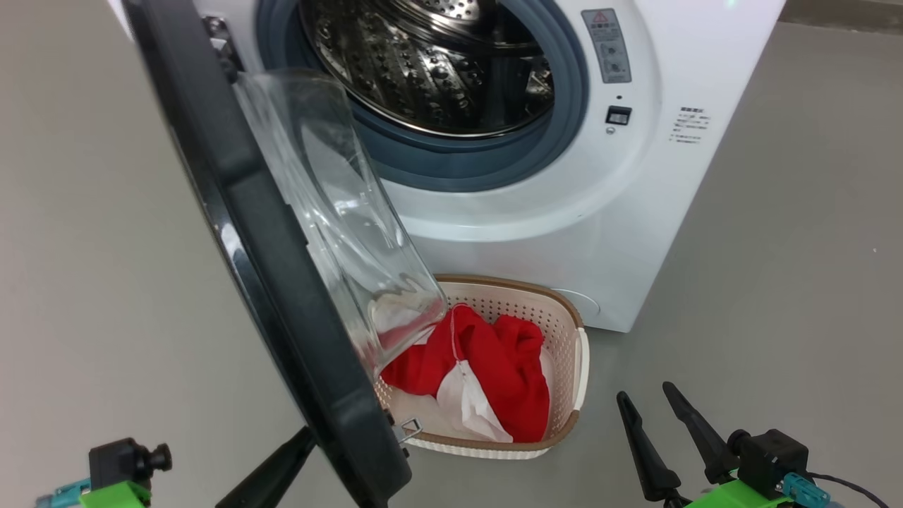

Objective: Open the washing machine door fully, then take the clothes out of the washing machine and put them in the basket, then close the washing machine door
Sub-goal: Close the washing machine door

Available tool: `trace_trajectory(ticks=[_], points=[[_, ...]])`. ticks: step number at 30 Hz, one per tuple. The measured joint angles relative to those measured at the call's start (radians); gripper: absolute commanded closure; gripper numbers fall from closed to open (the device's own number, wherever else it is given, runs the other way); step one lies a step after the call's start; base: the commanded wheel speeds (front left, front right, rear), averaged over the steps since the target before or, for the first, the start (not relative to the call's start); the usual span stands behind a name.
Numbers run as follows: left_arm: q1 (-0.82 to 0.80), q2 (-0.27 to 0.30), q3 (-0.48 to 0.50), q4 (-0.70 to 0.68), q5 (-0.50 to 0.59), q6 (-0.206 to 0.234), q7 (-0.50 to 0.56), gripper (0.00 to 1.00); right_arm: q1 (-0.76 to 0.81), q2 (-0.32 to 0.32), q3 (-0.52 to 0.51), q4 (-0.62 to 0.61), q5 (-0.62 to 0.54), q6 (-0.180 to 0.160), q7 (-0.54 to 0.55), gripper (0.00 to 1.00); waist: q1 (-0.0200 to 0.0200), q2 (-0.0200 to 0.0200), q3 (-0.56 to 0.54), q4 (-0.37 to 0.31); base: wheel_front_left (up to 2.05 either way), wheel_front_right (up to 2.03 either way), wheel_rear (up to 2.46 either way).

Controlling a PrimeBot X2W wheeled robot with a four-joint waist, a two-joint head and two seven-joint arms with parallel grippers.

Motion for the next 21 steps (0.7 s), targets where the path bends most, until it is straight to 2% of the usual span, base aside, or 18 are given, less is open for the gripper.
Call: trace_trajectory(ticks=[9, 21], points=[[-0.038, -0.012, -0.019, -0.022, 0.074, 0.0, -0.008, 1.0, -0.023, 0.0, -0.003, -0.007, 0.0, 0.0, 0.0, 0.0, 0.0, 0.0, 0.02, -0.066, 0.0, 0.0, 0.0], [-0.157, -0.03, -0.118, -0.008, 0.156, 0.0, -0.131, 1.0, -0.046, -0.002, -0.013, -0.013, -0.043, 0.0, 0.0, 0.0, 0.0, 0.0, 0.05, -0.174, 0.0, 0.0, 0.0]])
